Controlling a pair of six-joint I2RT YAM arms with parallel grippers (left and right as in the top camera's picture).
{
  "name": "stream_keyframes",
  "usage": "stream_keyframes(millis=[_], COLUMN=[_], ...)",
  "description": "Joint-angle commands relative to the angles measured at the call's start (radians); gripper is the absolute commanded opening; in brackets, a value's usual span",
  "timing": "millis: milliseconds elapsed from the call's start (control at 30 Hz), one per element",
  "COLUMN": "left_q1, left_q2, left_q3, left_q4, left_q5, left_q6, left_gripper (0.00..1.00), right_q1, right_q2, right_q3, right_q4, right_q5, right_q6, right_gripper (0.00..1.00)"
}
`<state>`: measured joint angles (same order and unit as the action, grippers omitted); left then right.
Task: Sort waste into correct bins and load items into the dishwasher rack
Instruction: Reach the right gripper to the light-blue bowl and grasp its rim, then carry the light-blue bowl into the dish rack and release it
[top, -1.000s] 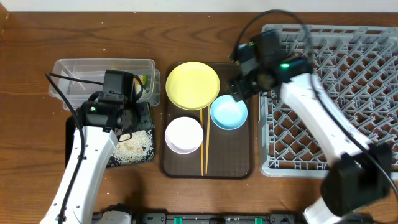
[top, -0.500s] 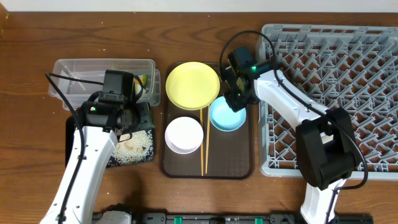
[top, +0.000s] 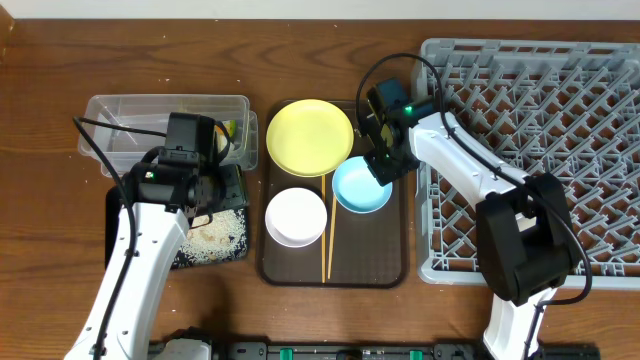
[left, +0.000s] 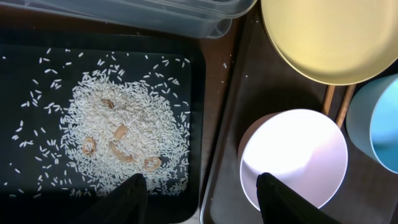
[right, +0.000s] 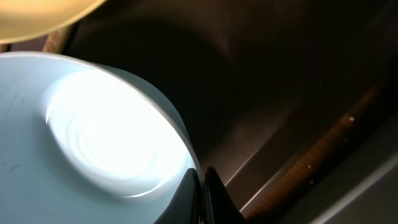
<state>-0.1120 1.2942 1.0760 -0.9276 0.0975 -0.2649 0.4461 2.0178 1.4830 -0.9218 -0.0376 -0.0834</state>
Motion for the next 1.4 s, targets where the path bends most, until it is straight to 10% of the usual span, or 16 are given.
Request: stream_keyframes(millis=[0, 600, 800, 1367], left_q1=[0.004, 0.004, 0.004, 0.004], left_q2=[0.001, 0.001, 0.001, 0.001], left_q3=[0.008, 0.008, 0.008, 0.008], left_q4=[-0.005, -0.006, -0.006, 0.001], left_q5=[-0.016, -0.016, -0.016, -0.016], left_q6=[-0.002, -0.002, -0.002, -0.002], left_gripper=[0.6, 0.59, 0.6, 0.6], right_q1=[-0.002, -0.117, -0.175, -0.188], right_q2=[-0.026, -0.37, -0.326, -0.021], right_q3=[0.013, 0.095, 0.094, 0.093], right_q4=[-0.011, 0.271, 0.461, 0.608], right_q5=[0.023, 0.709, 0.837, 1.1], right_q6=[0.004, -0.056, -0.296, -0.295], right_gripper=[0.01, 0.01, 0.01, 0.01])
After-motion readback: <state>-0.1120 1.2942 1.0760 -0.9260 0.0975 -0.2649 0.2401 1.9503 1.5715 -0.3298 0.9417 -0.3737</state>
